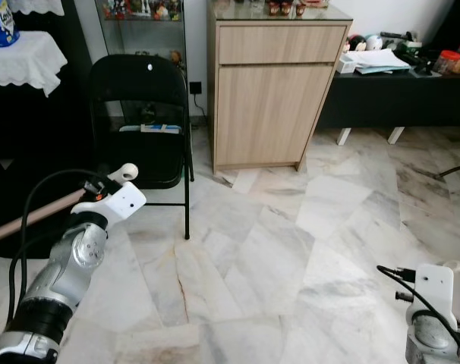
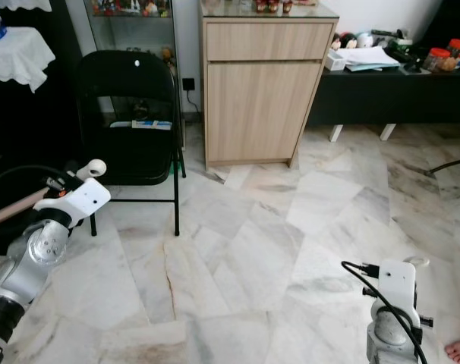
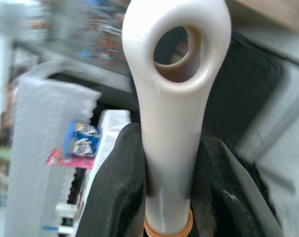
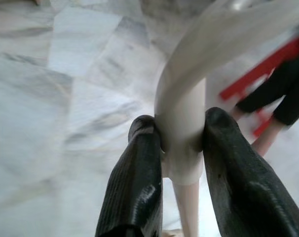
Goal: Sweep floor
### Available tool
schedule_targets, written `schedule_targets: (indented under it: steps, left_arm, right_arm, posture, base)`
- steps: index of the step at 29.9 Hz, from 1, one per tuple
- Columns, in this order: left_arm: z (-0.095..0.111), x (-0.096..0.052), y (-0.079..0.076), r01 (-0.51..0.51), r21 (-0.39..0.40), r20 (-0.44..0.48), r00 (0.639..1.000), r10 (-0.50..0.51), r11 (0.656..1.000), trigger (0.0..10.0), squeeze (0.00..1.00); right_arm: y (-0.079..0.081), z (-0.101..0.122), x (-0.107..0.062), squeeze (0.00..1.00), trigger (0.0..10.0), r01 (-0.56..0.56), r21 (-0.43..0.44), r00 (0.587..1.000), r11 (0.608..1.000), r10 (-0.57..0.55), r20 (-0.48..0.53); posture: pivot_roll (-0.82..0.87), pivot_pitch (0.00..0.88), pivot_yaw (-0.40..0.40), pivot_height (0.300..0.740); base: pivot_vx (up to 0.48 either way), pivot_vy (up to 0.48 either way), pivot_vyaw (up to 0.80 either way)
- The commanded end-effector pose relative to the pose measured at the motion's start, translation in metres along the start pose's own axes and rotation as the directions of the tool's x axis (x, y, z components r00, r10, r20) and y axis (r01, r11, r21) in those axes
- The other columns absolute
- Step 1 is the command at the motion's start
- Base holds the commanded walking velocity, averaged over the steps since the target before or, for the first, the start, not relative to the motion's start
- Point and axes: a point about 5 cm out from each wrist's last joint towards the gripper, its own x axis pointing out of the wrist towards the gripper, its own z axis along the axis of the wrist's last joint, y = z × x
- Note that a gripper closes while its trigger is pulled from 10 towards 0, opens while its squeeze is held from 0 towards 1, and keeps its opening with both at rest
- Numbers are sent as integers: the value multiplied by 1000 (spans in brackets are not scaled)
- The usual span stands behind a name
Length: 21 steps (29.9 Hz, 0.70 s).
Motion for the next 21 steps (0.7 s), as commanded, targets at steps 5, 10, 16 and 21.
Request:
schedule_targets:
  steps: [5,10,16,21]
  left_arm:
    - [-29,-15,-43,293,148,-166,949,-268,945,10000,0]
    - [-39,-26,-65,421,154,-244,893,-379,894,10000,0]
    - [-45,-28,-67,469,145,-289,862,-416,871,10000,0]
    - [-50,-30,-67,500,147,-327,839,-435,853,10000,0]
  right_arm:
    - [30,-31,-7,0,10000,-184,308,953,934,246,-177]
    - [50,-68,-15,0,10000,-196,488,892,850,361,-271]
    - [65,-87,-23,0,10000,-165,727,832,666,490,-260]
    - [76,-100,-32,0,10000,-137,852,777,505,589,-224]
  posture:
    - [66,42,-49,740]
    - [77,45,-44,740]
    - [84,47,-41,740]
    - [93,48,-32,740]
  base:
    - [0,0,0]
    - [0,0,0]
    - [0,0,0]
    - [0,0,0]
